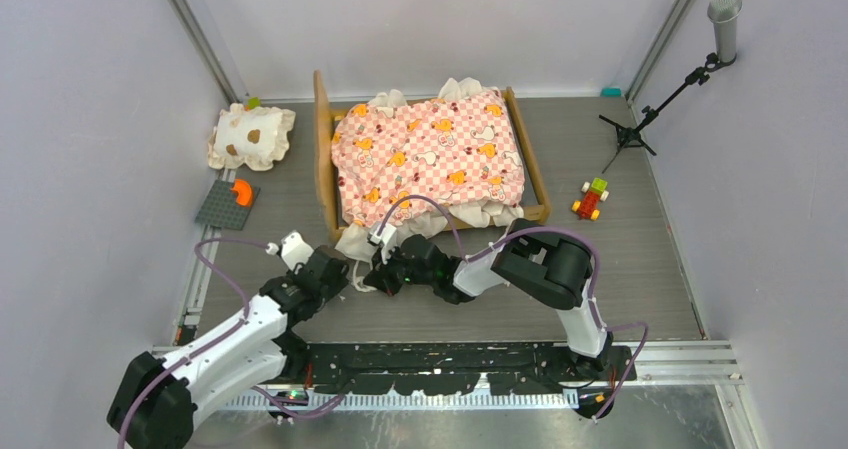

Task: Set up the pet bed
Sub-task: Tie the ropes to the bed frame.

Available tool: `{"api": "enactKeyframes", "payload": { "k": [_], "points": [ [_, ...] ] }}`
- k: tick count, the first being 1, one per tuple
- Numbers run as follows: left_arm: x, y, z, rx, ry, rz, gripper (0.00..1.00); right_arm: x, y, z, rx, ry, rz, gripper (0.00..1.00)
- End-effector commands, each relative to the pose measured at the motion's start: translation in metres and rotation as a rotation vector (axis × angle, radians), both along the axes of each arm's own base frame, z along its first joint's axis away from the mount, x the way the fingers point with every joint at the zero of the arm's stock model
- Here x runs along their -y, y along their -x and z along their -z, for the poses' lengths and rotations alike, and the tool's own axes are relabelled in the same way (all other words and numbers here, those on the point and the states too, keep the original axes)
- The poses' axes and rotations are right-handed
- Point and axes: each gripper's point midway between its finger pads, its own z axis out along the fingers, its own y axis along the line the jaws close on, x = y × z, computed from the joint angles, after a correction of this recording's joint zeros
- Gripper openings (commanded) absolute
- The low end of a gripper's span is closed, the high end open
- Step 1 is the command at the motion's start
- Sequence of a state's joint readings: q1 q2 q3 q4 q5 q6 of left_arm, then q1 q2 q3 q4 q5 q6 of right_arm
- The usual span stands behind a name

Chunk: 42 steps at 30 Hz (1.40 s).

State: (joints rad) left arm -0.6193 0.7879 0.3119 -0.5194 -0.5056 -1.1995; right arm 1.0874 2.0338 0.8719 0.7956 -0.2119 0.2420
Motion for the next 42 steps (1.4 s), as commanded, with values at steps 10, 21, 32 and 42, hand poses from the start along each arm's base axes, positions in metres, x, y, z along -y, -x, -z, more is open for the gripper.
{"api": "enactKeyframes", "payload": {
  "k": [10, 21, 32, 42],
  "points": [
    [0.028, -0.021, 0.007, -0.045, 0.031, 0.143, 0.41, -0.001, 0.002, 0.004, 0.002, 0.024, -0.011, 0.01],
    [0.031, -0.005, 0.017, -0.091, 0.056, 0.196, 0.15, -0.002, 0.0, 0.002, 0.004, 0.02, -0.008, 0.01],
    [0.038, -0.002, 0.021, -0.097, 0.083, 0.237, 0.28, -0.002, 0.001, 0.003, 0.001, 0.024, -0.009, 0.01],
    [0.045, 0.002, 0.022, -0.111, 0.099, 0.295, 0.31, -0.002, 0.0, 0.003, 0.002, 0.025, -0.007, 0.01]
  ]
}}
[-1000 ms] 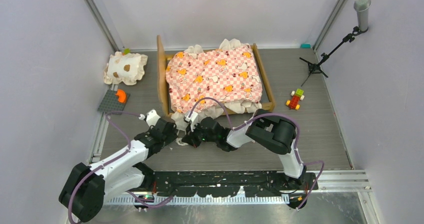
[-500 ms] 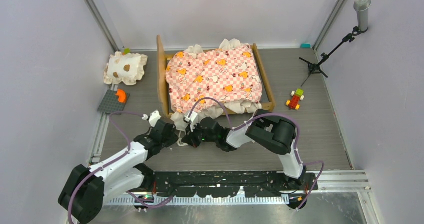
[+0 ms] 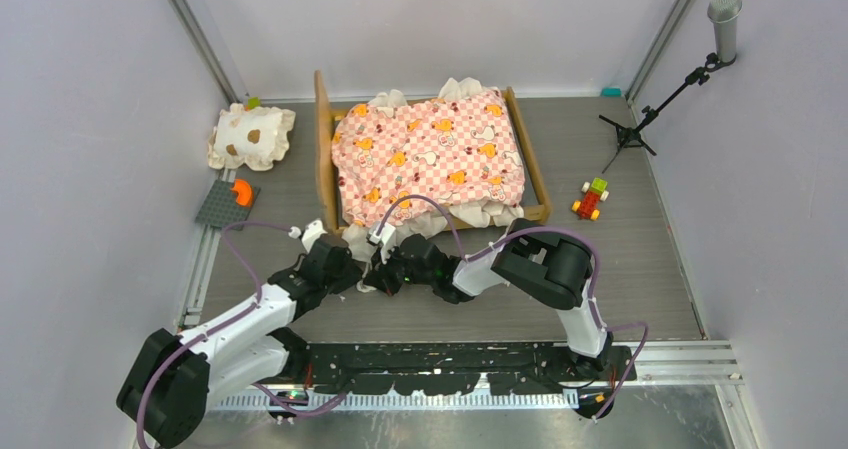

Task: Set up the pet bed
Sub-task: Tie the ropes to the bed frame.

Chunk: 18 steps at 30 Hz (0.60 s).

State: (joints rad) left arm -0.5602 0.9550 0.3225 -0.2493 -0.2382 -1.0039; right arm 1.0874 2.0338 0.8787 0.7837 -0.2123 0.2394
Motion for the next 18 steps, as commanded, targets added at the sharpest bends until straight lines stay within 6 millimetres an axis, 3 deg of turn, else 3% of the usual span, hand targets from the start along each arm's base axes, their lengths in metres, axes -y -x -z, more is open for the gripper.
{"api": "enactKeyframes", "payload": {
  "k": [1, 8, 11, 15, 18],
  "points": [
    [-0.0027, 0.0205, 0.0186, -0.081, -0.019, 0.057, 0.31, -0.0014, 0.0008, 0.0029, 0.002, 0.021, -0.006, 0.01],
    [0.0014, 0.0249, 0.0206, -0.081, 0.023, 0.059, 0.29, -0.0029, -0.0001, 0.0025, 0.003, 0.019, -0.005, 0.01],
    [0.002, 0.0253, 0.0205, -0.082, 0.031, 0.054, 0.22, -0.0027, 0.0, 0.0024, 0.001, 0.019, -0.004, 0.01],
    [0.0016, 0.0257, 0.0193, -0.084, 0.033, 0.049, 0.02, -0.002, -0.0002, 0.0016, 0.003, 0.018, -0.003, 0.01],
    [-0.0026, 0.0267, 0.0185, -0.086, 0.018, 0.035, 0.0, -0.0011, 0.0001, -0.0012, 0.013, 0.019, -0.006, 0.01]
  ]
}}
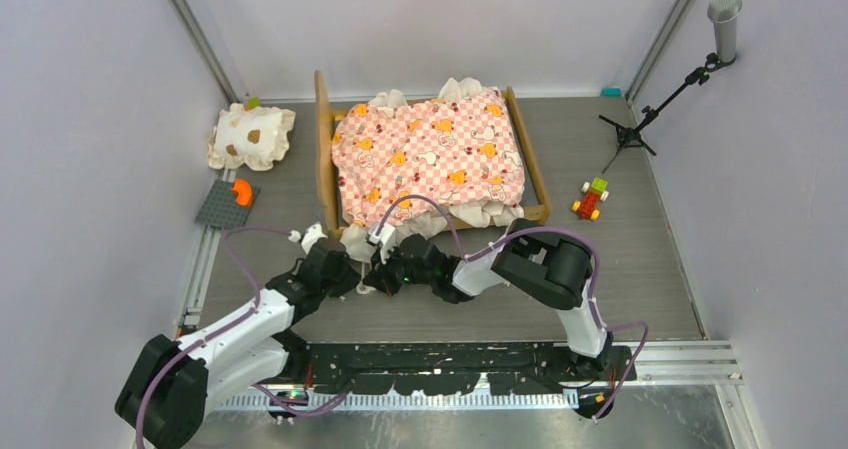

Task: Set up the pet bed
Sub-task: Tie the ropes to the bed frame.

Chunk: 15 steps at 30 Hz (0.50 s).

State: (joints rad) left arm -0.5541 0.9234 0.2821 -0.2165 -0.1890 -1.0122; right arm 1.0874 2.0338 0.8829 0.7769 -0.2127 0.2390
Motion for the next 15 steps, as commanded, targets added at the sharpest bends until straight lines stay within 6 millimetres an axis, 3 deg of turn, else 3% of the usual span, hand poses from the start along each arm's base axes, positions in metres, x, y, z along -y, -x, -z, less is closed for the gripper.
{"api": "enactKeyframes", "payload": {
  "k": [1, 6, 10, 15],
  "points": [
    [-0.011, 0.021, 0.014, -0.083, -0.045, 0.006, 0.0, 0.0, 0.0, -0.002, 0.019, 0.017, -0.008, 0.01],
    [-0.03, 0.025, 0.01, -0.083, -0.11, -0.054, 0.0, 0.006, 0.002, -0.021, 0.062, 0.026, -0.028, 0.16],
    [-0.04, 0.026, 0.006, -0.068, -0.127, -0.1, 0.0, 0.015, -0.006, -0.043, 0.111, 0.056, 0.006, 0.2],
    [-0.041, 0.029, 0.008, -0.084, -0.131, -0.112, 0.0, 0.026, -0.016, -0.051, 0.127, 0.1, 0.076, 0.29]
  ]
}}
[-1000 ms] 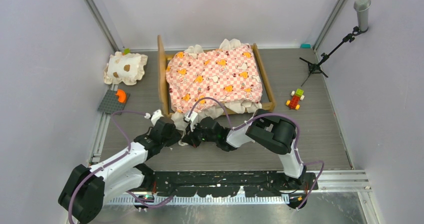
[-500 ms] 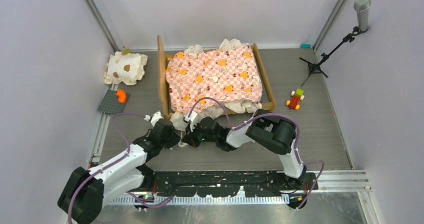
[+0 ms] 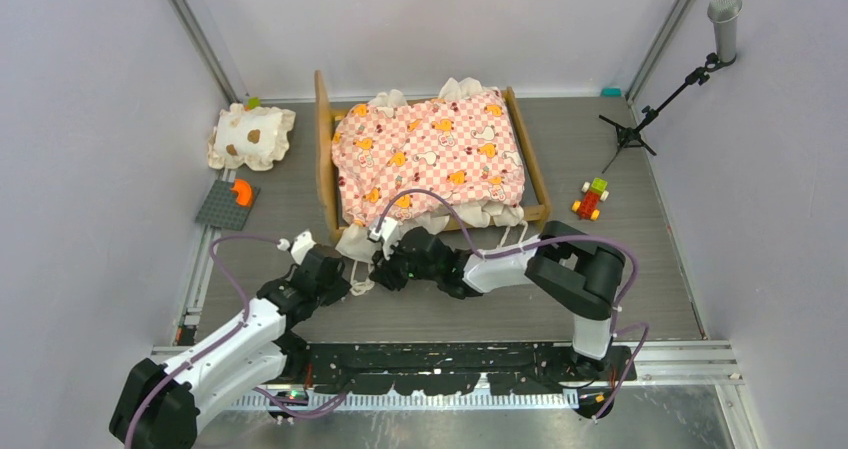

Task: Set up the pet bed
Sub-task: Tie the ropes to the bed frame.

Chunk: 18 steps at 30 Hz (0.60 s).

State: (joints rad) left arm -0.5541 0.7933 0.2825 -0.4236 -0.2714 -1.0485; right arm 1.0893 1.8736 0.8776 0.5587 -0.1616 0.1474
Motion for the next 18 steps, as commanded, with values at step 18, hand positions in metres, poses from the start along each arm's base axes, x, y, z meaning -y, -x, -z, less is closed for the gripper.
{"api": "enactKeyframes", "payload": {
  "k": [18],
  "points": [
    [-0.009, 0.007, 0.006, -0.046, -0.044, -0.03, 0.0, 0.006, -0.043, -0.021, -0.254, -0.128, 0.502, 0.46]
  ]
}}
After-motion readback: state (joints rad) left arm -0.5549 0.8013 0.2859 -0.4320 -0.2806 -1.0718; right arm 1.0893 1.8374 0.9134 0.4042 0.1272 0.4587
